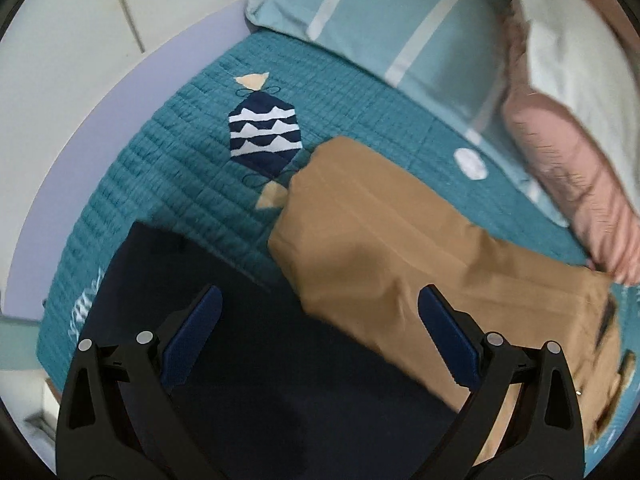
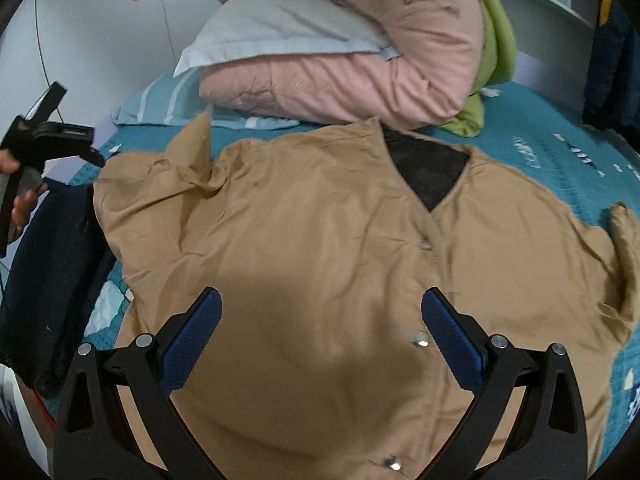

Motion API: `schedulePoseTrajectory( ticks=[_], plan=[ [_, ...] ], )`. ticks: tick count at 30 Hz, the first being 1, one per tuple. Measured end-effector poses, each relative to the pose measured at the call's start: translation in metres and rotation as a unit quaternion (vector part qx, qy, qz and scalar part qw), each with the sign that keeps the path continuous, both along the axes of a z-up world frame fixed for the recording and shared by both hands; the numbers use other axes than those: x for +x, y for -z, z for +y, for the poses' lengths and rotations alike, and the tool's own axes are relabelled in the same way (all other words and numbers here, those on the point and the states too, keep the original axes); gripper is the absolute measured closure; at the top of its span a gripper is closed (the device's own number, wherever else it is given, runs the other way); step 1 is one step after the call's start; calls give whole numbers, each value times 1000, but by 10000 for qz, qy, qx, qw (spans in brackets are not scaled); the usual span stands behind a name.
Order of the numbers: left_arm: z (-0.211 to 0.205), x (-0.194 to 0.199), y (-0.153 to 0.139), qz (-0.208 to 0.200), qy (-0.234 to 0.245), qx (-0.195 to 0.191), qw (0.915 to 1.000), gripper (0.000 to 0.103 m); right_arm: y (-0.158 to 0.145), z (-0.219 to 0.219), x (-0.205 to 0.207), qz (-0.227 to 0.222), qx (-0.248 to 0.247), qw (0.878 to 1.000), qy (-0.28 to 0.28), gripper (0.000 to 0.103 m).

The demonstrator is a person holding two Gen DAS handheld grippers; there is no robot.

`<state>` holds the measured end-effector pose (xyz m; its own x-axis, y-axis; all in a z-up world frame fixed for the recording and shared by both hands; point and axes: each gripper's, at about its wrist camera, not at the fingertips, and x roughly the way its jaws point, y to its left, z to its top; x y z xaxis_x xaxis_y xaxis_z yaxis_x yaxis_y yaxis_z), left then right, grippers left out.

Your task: Fold large clothes

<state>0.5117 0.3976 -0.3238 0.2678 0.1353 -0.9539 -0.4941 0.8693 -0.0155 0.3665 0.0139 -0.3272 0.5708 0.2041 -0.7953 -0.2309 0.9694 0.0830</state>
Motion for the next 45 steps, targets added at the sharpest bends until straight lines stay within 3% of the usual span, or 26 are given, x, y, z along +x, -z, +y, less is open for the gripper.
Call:
schedulePoseTrajectory(
  ticks=[5, 6, 7, 10, 12, 13, 15, 17, 19, 21, 24, 27, 29, 31, 33, 37, 40, 43, 45],
  plan=[
    [-1, 20, 29, 452, 180, 244, 9985, 6, 9, 4, 9, 126, 34, 9999, 5, 7],
    [-2, 22, 34, 496, 198, 286, 9982, 10, 9, 5, 10, 126, 38, 9999, -9, 7],
    [-2, 23, 38, 483, 184, 358, 9980, 30, 9, 7, 11, 123, 15, 9999, -36, 7],
    [-1, 21, 41, 348, 207, 190, 9990, 69, 10, 14, 15, 66, -30, 9999, -145, 7],
    [-1, 19, 39, 206, 342, 103, 9991, 92, 11, 21, 19, 64, -27, 9998, -200, 7],
    [2, 15, 35, 63, 281, 63, 9996, 95, 11, 24, 21, 63, -11, 9997, -225, 7],
    [12, -2, 16, -489, 23, -221, 9986, 96, 11, 32, 25, 52, -5, 9995, -297, 7],
    [14, -22, -9, -976, 42, -260, 9949, 97, 10, 43, 29, 8, 6, 9993, -384, 9],
    [10, -50, -42, -1452, 220, -188, 9890, 97, 10, 53, 33, 21, 115, 9984, -556, 25],
    [0, -79, -73, -1838, 353, -175, 9822, 97, 13, 71, 38, 103, 53, 9968, -785, 52],
    [-23, -106, -114, -2293, 620, -215, 9711, 97, 28, 96, 43, 358, 17, 9924, -1174, 76],
    [-56, -129, -145, -2618, 1047, -237, 9591, 97, 54, 117, 44, 733, -340, 9850, -1522, 80],
    [-80, -132, -156, -2770, 1258, -379, 9518, 97, 53, 110, 50, 803, -103, 9852, -1514, 80],
    [-113, -136, -175, -3030, 1554, -576, 9385, 97, 44, 90, 57, 1012, 532, 9836, -1393, 81],
    [-144, -136, -190, -3109, 1784, -751, 9305, 97, 25, 55, 55, 939, 1090, 9823, -1197, 81],
    [-228, -125, -205, -3119, 2378, -1013, 9143, 97, -17, -33, 38, 436, 1499, 9854, -684, 81],
    [-294, -103, -191, -2835, 2802, -1178, 9095, 97, -39, -113, 23, 82, 1515, 9884, -59, 79],
    [-349, -81, -162, -2484, 3071, -1126, 9118, 97, -53, -200, 6, -234, 1467, 9858, 786, 78],
    [-390, -62, -131, -2132, 3263, -1057, 9148, 97, -58, -252, -2, -363, 1365, 9811, 1321, 63]
  ],
)
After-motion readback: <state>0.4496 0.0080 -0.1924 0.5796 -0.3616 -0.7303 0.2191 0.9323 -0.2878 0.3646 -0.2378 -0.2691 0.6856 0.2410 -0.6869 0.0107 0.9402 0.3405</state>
